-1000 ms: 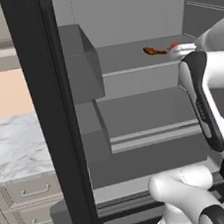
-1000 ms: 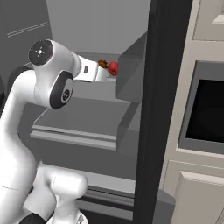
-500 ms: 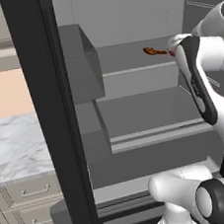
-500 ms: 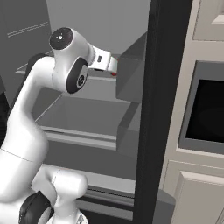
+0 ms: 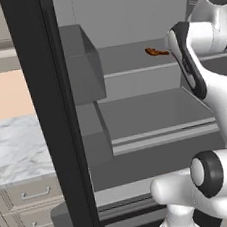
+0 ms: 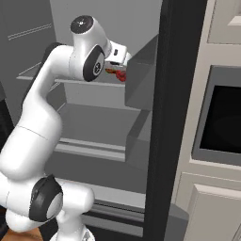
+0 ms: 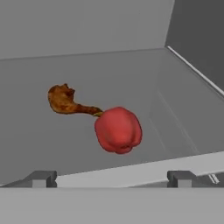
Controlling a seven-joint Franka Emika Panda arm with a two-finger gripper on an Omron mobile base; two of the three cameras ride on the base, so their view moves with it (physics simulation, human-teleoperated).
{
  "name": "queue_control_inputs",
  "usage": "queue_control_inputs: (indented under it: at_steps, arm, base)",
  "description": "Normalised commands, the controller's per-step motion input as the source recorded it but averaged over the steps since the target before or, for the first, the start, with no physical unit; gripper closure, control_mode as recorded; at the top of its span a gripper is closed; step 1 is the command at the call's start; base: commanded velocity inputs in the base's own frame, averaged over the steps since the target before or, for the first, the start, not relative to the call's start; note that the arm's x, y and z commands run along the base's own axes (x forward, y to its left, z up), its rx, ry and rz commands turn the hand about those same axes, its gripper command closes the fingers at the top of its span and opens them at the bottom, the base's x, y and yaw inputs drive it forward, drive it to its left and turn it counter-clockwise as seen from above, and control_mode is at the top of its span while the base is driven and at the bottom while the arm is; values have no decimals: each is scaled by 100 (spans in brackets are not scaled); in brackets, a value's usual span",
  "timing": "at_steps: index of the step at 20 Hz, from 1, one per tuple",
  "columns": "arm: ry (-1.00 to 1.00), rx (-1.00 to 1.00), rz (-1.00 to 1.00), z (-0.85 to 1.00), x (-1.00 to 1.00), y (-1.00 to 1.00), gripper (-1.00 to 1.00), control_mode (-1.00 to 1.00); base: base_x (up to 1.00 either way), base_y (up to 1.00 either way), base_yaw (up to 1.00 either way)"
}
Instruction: Place one bell pepper and one chicken drumstick in each tupperware on the nearby counter, to pack two identical lunches.
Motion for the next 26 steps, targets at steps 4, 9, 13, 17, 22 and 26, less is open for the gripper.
queue_control_inputs:
  at_steps: [4,9,13,17,22,26]
  arm:
    - [4,0,4,-1,31,-20,-100,-100]
    - [8,0,5,-23,35,-7,-100,-100]
    - [5,0,4,-59,1,0,-100,-100]
    - [2,0,4,-30,33,-1,-100,-100]
    - [0,0,0,-1,70,-1,-100,-100]
    - [1,0,0,0,34,-21,-100,-100]
  base:
    - [0,0,0]
    - [0,0,0]
    - [0,0,0]
    - [0,0,0]
    - [0,0,0]
    - [0,0,0]
